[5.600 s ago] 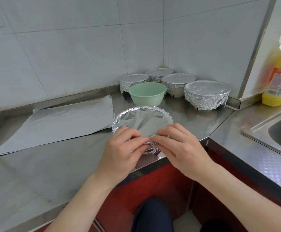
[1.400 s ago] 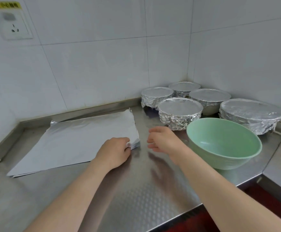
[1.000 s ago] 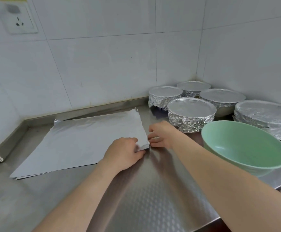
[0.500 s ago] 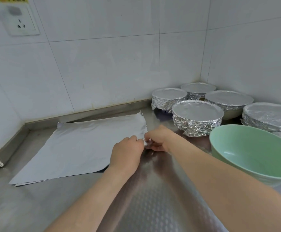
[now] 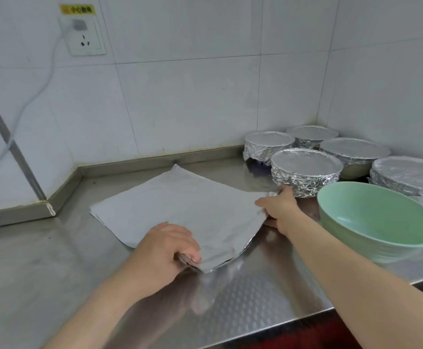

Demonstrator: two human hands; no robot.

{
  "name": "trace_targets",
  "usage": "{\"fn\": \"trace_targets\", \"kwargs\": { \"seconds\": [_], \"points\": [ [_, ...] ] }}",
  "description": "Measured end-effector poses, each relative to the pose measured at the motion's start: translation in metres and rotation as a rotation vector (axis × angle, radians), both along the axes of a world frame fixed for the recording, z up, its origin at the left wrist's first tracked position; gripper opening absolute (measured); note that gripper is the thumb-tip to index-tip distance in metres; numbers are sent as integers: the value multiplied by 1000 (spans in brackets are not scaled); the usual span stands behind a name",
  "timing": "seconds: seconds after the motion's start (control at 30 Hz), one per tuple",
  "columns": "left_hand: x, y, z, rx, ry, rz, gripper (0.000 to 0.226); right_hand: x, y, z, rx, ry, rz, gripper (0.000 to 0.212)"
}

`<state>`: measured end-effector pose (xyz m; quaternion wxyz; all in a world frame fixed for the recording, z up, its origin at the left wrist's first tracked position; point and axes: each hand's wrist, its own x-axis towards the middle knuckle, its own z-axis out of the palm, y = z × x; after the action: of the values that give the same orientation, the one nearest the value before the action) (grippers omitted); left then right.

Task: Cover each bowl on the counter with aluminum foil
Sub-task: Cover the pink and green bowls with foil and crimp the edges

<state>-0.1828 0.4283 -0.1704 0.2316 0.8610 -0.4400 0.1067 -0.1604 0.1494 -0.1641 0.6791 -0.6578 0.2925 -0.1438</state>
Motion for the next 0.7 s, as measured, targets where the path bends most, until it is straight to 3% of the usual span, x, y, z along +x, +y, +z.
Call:
{"fn": "trace_targets", "kwargs": {
  "seconds": [0.1, 0.17, 0.2, 0.3, 0.37, 0.47, 0.7],
  "points": [
    [-8, 38, 3, -99, 184, 142, 34, -25, 1, 5, 8, 58, 146, 28],
    [-17, 56, 9, -153, 433, 207, 49, -41, 2, 10, -88, 130, 274, 13],
    [-18, 64, 11, -155, 506, 224, 55, -45, 2, 11, -126, 156, 323, 14],
    [-7, 91, 11, -213, 485, 465, 76, -47, 5, 11, -248, 209, 396, 9],
    [4, 106, 6, -241, 462, 656, 66, -45, 9, 11, -332, 228, 397, 9],
    [6, 107, -1, -65, 430, 860, 34, -40, 16, 13, -403, 220, 401, 22],
    [-15, 80, 8, 28, 452, 931, 47, -42, 23, 13, -472, 196, 371, 28]
  ]
}}
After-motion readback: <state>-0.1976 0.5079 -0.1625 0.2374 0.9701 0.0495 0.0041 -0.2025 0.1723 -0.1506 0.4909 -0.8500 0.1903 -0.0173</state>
